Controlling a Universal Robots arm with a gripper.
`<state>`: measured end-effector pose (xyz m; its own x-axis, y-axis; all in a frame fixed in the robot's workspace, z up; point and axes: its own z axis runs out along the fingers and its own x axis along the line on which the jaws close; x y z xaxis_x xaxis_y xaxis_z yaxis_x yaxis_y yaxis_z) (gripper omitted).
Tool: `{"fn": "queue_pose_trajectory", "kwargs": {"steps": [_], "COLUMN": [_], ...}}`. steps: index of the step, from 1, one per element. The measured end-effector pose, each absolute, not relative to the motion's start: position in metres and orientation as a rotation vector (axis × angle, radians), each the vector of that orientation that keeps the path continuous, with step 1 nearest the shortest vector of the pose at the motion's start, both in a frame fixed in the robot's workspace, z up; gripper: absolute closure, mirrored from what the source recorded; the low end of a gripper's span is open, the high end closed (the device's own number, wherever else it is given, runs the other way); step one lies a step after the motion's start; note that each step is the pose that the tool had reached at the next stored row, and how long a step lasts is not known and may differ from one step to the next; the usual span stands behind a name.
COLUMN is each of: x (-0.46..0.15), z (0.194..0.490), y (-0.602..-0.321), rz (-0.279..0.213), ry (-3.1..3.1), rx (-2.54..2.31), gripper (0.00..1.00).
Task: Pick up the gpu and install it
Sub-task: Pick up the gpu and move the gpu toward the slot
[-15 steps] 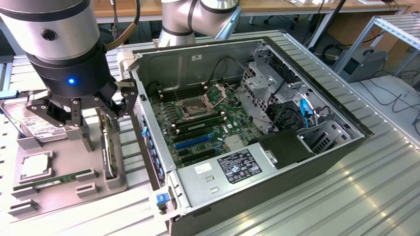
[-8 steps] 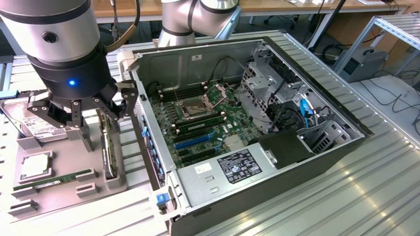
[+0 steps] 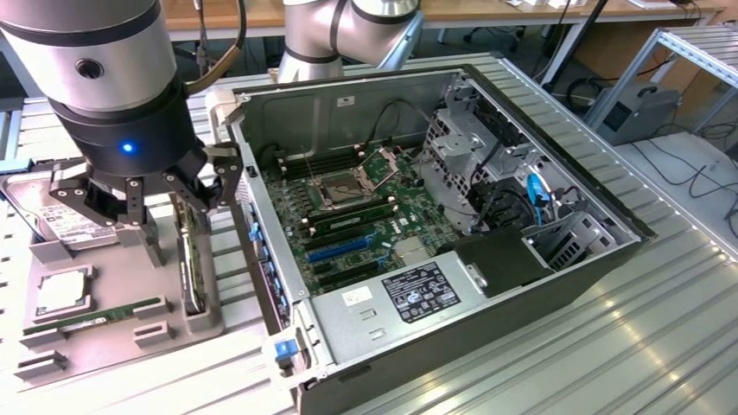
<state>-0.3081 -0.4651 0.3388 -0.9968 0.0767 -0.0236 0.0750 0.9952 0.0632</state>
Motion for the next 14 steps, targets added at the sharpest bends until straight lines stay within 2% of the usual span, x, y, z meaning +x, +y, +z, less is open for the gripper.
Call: {"fn": "queue_pose_trajectory", "kwargs": {"steps": [14], "x": [-0.3081], "z": [0.336], "y": [-0.4651], "rz": [0.097], "ry": [3.112], "rx": [0.118], "gripper": [0.46]}}
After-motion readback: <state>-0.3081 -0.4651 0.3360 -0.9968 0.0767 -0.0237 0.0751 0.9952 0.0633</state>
